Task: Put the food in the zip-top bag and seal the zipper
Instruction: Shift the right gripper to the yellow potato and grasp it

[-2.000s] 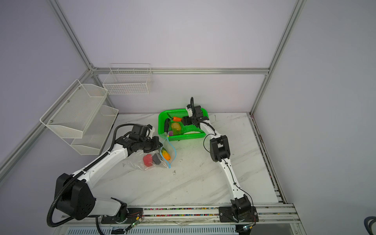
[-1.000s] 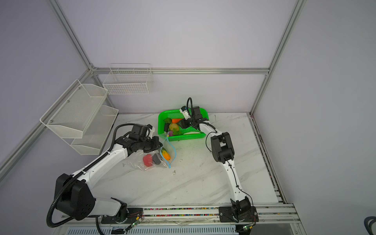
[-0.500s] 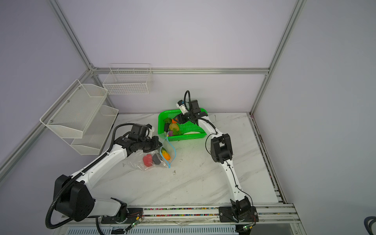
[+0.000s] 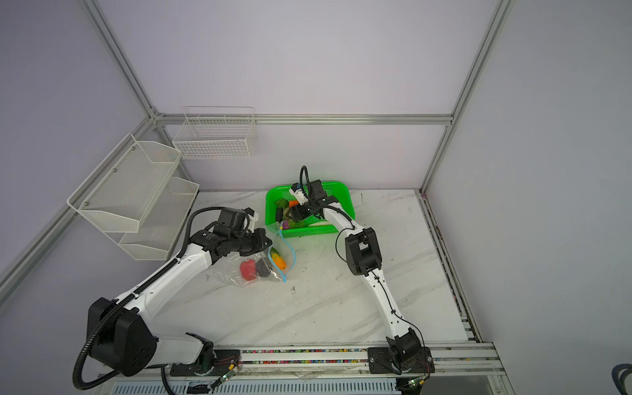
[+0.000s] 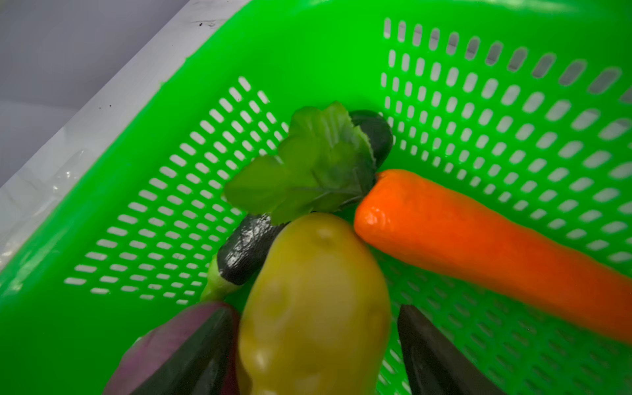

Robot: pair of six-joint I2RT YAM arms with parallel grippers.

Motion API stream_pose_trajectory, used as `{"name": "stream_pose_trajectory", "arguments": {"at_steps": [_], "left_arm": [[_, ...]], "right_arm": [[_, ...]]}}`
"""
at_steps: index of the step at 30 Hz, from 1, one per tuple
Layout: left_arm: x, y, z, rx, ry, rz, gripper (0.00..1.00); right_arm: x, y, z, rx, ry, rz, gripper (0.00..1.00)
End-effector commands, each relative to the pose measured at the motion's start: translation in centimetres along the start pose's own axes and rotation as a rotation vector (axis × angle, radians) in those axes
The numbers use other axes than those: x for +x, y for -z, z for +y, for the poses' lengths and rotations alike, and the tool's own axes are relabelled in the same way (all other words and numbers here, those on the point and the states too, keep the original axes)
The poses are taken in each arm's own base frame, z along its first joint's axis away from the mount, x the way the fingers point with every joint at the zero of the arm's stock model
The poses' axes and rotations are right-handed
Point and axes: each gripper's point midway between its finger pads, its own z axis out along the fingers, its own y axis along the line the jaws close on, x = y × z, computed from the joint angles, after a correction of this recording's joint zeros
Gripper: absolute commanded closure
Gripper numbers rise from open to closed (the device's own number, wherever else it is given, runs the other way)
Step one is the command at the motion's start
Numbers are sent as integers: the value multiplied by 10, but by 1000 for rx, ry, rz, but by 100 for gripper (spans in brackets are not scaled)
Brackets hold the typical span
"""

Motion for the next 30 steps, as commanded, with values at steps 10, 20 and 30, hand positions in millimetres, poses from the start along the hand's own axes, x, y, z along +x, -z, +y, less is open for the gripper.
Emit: {"name": "stream_pose_trajectory", "arguments": {"at_steps": [10,20,30], "left_arm": [[-11,14,-11,32,-34,-49,100],[-10,12,-10,30,-31,-40,100],[-11,13,-10,29,-31,-44,100]], "right_arm": [[-5,-19,-2,42,-3,-42,17],[3,-24,-1,35,5,-23,19],[-21,-10,6,35,24,-71,38]]}}
